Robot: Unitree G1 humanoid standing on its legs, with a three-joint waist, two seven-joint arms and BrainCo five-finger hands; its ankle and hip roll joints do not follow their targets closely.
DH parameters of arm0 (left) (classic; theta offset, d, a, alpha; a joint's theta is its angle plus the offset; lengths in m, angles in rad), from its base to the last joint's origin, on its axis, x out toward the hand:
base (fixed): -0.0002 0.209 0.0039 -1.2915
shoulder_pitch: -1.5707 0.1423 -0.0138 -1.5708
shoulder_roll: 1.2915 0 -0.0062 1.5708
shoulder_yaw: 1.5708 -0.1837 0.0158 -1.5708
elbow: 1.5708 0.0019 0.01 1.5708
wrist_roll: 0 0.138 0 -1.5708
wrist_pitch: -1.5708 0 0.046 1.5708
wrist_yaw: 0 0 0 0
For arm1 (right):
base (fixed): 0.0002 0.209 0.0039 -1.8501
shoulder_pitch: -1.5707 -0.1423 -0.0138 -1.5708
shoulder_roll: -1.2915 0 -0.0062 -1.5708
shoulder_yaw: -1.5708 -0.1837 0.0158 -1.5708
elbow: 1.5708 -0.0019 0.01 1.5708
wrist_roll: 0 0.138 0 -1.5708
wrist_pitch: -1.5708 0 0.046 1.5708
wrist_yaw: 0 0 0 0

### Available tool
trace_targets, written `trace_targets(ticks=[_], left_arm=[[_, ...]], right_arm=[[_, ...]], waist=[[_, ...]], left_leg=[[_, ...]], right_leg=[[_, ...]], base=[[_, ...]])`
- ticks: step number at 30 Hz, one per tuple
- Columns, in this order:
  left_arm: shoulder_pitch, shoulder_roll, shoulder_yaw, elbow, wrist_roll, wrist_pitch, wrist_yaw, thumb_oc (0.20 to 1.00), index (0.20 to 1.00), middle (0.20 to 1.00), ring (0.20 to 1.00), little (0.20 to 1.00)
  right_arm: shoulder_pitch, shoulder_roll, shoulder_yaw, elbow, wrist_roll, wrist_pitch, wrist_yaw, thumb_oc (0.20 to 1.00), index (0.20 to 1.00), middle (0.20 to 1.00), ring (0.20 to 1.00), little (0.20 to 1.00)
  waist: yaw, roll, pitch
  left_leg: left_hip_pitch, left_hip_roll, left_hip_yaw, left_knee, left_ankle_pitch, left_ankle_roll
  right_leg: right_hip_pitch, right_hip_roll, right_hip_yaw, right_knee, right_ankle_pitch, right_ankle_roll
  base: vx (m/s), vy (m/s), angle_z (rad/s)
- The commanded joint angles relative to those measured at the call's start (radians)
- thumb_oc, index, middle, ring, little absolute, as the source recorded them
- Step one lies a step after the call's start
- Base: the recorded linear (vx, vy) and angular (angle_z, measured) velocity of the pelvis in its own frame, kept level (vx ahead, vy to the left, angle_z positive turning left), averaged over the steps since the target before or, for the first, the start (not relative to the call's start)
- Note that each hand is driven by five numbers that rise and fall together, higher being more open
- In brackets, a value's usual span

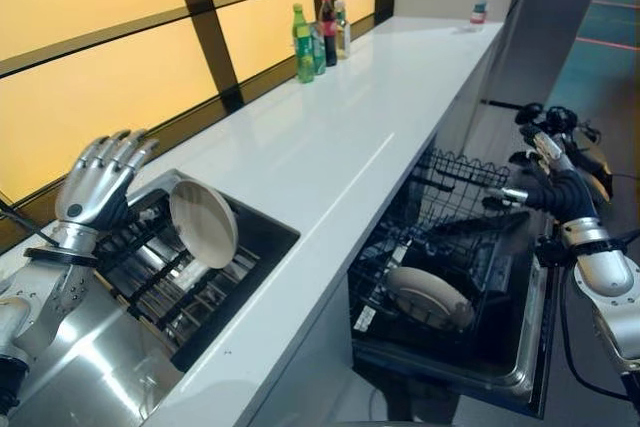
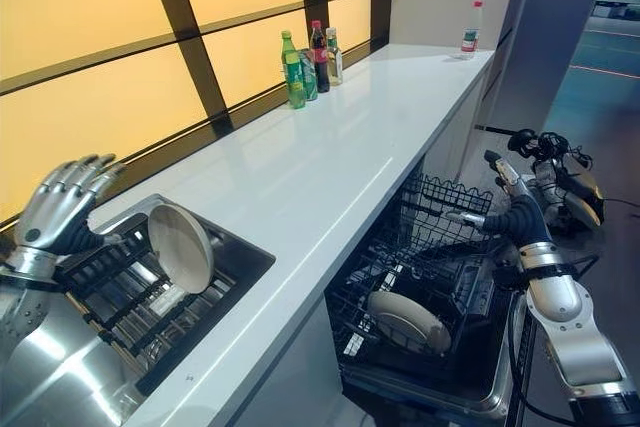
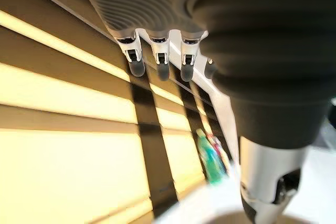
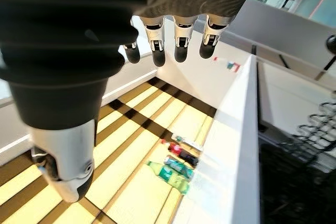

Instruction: Pick up plates and place into dishwasher.

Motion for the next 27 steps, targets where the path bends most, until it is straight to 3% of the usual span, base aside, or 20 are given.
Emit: trace_targets(ticks=[1, 6, 8, 14, 15, 27], left_arm=[[-0.043, 0.094, 0.001, -0.001, 0.001, -0.019, -0.034, 1.000, 1.000, 1.000, 1.000, 1.000], [-0.018, 0.111, -0.020, 0.007, 0.012, -0.051, -0.119, 1.000, 1.000, 1.000, 1.000, 1.000], [-0.013, 0.112, -0.022, 0.007, 0.009, -0.024, -0.114, 1.000, 1.000, 1.000, 1.000, 1.000], [-0.003, 0.111, 0.002, 0.050, 0.025, -0.003, -0.036, 1.000, 1.000, 1.000, 1.000, 1.000], [-0.002, 0.101, 0.009, 0.066, 0.047, 0.032, 0.002, 1.000, 1.000, 1.000, 1.000, 1.000], [-0.021, 0.034, 0.049, 0.131, 0.071, 0.172, 0.231, 1.000, 1.000, 1.000, 1.000, 1.000]], right_arm=[[-0.019, -0.055, -0.022, -0.011, 0.036, -0.057, 0.000, 1.000, 1.000, 1.000, 1.000, 1.000], [-0.008, -0.074, -0.030, -0.001, 0.040, -0.067, 0.003, 1.000, 1.000, 1.000, 1.000, 1.000], [-0.012, -0.082, -0.028, 0.011, 0.045, -0.073, 0.001, 1.000, 1.000, 1.000, 1.000, 1.000], [0.001, -0.081, -0.032, 0.012, 0.053, -0.075, 0.013, 1.000, 1.000, 1.000, 1.000, 1.000], [0.004, -0.075, -0.030, 0.006, 0.048, -0.071, 0.015, 1.000, 1.000, 1.000, 1.000, 1.000], [0.037, -0.035, -0.028, 0.009, 0.038, -0.066, 0.022, 1.000, 1.000, 1.000, 1.000, 1.000]], waist=[[-0.011, -0.044, 0.017], [-0.012, -0.040, 0.041], [-0.010, -0.041, 0.053], [-0.002, -0.047, 0.063], [0.001, -0.051, 0.067], [0.009, -0.074, 0.058]], left_leg=[[-0.118, -0.070, 0.038, 0.013, 0.088, 0.045], [-0.136, -0.074, 0.046, 0.038, 0.083, 0.051], [-0.143, -0.075, 0.047, 0.048, 0.082, 0.053], [-0.150, -0.078, 0.049, 0.062, 0.080, 0.057], [-0.154, -0.079, 0.048, 0.069, 0.080, 0.058], [-0.155, -0.082, 0.047, 0.084, 0.082, 0.059]], right_leg=[[0.079, -0.050, 0.007, -0.020, 0.002, 0.064], [0.065, -0.066, 0.017, -0.012, 0.012, 0.079], [0.060, -0.070, 0.020, -0.007, 0.018, 0.084], [0.066, -0.078, 0.018, -0.008, 0.023, 0.094], [0.067, -0.081, 0.017, -0.008, 0.026, 0.096], [0.080, -0.086, 0.015, -0.002, 0.036, 0.108]], base=[[0.07, 0.098, -0.06], [0.05, 0.073, -0.08], [0.03, 0.056, -0.02], [0.05, 0.028, 0.00], [0.04, 0.020, 0.00], [0.06, 0.006, 0.00]])
